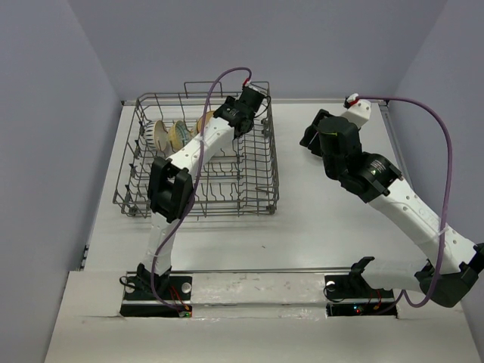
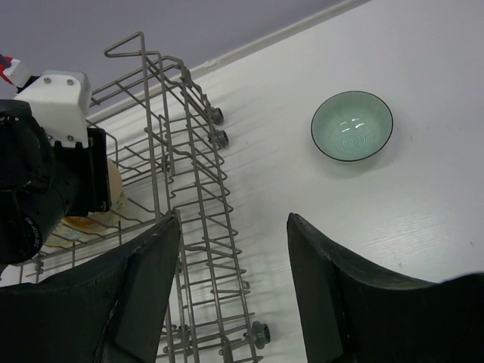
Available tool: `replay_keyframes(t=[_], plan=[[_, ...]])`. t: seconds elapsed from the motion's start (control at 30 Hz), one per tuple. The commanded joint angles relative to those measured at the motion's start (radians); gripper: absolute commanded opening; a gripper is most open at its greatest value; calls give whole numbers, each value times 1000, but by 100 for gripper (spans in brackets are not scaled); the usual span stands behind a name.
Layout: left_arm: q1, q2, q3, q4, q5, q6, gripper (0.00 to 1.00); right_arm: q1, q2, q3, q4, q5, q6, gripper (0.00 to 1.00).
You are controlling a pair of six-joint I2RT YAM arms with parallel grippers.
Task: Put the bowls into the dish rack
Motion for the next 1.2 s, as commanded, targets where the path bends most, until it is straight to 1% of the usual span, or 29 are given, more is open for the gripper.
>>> replay_keyframes(t=[0.0,0.23,0.43,0.9,1.07,1.13,1.17], plan=[[16,-3,53,-3,31,-13,55,4,-21,40,6,37,-4,64],[22,5,61,-3,87,-17,54,4,-21,40,6,39,-4,64],[22,18,63,-6,105,-17,54,4,-21,32,6,40,1,64],[25,61,82,-18,100,-23,54,4,-34,21,7,45,2,65],[25,66,84,-23,88,-28,49,4,-34,18,7,46,1,65],[27,66,84,-23,88,-26,46,4,-34,18,7,46,2,65],[27,66,84,-23,87,-28,42,4,-34,18,7,46,2,65]])
